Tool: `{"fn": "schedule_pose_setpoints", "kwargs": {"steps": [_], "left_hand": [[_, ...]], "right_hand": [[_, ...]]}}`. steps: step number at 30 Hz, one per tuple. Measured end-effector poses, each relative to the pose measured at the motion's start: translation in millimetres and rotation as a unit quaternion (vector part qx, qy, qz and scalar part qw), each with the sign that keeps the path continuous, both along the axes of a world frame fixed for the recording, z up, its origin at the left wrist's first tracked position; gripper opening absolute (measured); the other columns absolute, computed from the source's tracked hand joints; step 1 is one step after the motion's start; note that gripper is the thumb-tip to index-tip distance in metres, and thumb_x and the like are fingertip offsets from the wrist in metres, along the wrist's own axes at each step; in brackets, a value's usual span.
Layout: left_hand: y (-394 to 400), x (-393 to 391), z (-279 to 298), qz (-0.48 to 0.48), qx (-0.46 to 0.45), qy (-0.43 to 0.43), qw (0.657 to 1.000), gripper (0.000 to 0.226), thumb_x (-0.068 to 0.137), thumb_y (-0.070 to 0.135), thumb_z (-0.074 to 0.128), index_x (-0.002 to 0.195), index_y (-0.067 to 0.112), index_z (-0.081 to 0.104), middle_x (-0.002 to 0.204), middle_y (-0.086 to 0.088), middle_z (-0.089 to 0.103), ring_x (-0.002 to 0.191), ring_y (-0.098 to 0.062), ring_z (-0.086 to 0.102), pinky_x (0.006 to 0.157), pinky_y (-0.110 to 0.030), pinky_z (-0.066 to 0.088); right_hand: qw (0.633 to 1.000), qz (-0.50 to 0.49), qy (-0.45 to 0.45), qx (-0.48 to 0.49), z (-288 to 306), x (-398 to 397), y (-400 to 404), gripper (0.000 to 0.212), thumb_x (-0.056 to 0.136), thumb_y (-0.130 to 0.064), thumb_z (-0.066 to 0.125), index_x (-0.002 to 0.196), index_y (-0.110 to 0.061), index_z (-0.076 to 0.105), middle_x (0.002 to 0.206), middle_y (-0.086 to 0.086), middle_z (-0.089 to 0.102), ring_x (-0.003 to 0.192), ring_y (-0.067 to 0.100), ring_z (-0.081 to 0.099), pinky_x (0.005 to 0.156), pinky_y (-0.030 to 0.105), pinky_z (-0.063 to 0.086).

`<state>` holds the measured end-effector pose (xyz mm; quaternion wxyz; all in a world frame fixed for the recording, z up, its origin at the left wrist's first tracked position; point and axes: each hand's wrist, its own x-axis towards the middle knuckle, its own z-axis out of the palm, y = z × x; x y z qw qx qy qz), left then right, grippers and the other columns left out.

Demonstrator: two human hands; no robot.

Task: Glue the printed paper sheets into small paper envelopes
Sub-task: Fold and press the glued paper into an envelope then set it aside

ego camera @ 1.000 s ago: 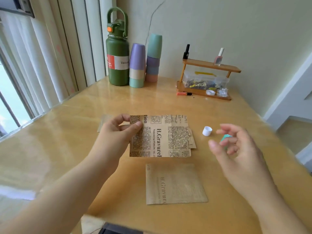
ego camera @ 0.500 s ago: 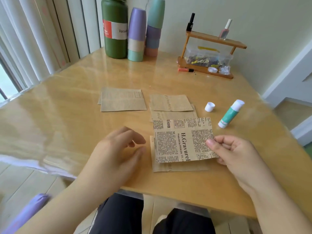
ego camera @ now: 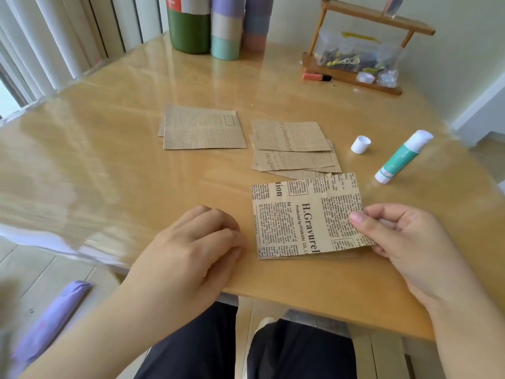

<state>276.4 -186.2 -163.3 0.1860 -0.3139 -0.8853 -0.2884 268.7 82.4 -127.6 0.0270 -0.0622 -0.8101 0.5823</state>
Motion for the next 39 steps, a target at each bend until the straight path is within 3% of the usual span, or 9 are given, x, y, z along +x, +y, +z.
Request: {"fn": "schedule_pose_setpoints", "kwargs": {"steps": [3,8,18,22,27,32,39], "left_hand": [[-0.1,-0.1,-0.8,-0.004,-0.007,0.002,1.000,0.022,0.091,0.016,0.048,0.085,0.011,0.069,0.090,0.003,0.059,0.076,-0.017,0.050,0.070,-0.027,0.042],[0.2,0.1,-0.6,-0.006,-0.021,0.012,1.000,0.022,0.090,0.013,0.047,0.088,0.010,0.069,0.091,0.001,0.061,0.077,-0.018,0.051,0.071,-0.027,0.042],[-0.9,0.4,0.1,-0.020,-0.050,0.008,0.999,0.031,0.085,0.007,0.041,0.096,0.012,0.069,0.097,0.001,0.060,0.080,-0.022,0.052,0.070,-0.031,0.044],[-1.1,-0.3,0.8,-0.028,-0.060,0.011,0.998,0.035,0.087,0.008,0.039,0.103,0.017,0.069,0.097,0.001,0.061,0.082,-0.022,0.053,0.072,-0.027,0.043],[-1.0,-0.8,1.3,-0.030,-0.075,0.006,0.997,0.036,0.091,0.015,0.037,0.105,0.021,0.070,0.097,0.002,0.061,0.083,-0.022,0.054,0.071,-0.023,0.039],[-0.2,-1.4,0.4,-0.032,-0.078,0.010,0.996,0.036,0.090,0.014,0.038,0.105,0.022,0.071,0.097,0.001,0.062,0.082,-0.024,0.055,0.070,-0.026,0.043],[-1.1,-2.2,-0.9,-0.031,-0.082,0.010,0.996,0.038,0.087,0.013,0.038,0.106,0.020,0.071,0.099,0.002,0.062,0.085,-0.023,0.054,0.074,-0.029,0.042]], "right_hand": [[1.000,0.004,0.002,-0.001,1.8,1.1,-1.7,0.016,0.063,-0.039,0.068,0.068,-0.025,0.072,0.055,-0.008,0.062,0.050,-0.001,0.046,0.047,0.008,0.037],[1.000,-0.004,0.010,0.009,0.7,1.9,-3.3,0.015,0.063,-0.041,0.067,0.068,-0.028,0.072,0.058,-0.004,0.060,0.057,0.007,0.043,0.049,0.009,0.037],[1.000,-0.005,0.022,-0.003,0.4,3.7,-4.6,0.016,0.070,-0.028,0.067,0.071,-0.013,0.068,0.056,-0.005,0.065,0.049,-0.003,0.051,0.049,0.006,0.039],[1.000,-0.008,0.020,0.006,-0.6,3.7,-3.5,0.009,0.077,-0.021,0.068,0.072,-0.013,0.068,0.055,-0.007,0.065,0.049,-0.004,0.051,0.051,0.006,0.039],[1.000,-0.008,0.015,0.006,0.6,4.8,-4.9,0.013,0.066,-0.035,0.068,0.069,-0.024,0.072,0.060,-0.003,0.068,0.053,-0.002,0.053,0.052,0.007,0.040],[1.000,-0.011,0.020,0.016,-1.8,3.7,-3.3,0.015,0.074,-0.027,0.069,0.069,-0.013,0.068,0.051,-0.007,0.062,0.048,-0.001,0.048,0.051,0.007,0.038],[1.000,-0.005,0.016,0.015,-1.2,3.6,-3.2,0.026,0.064,-0.039,0.068,0.071,-0.014,0.070,0.063,0.002,0.070,0.055,0.002,0.056,0.054,0.010,0.041]]}}
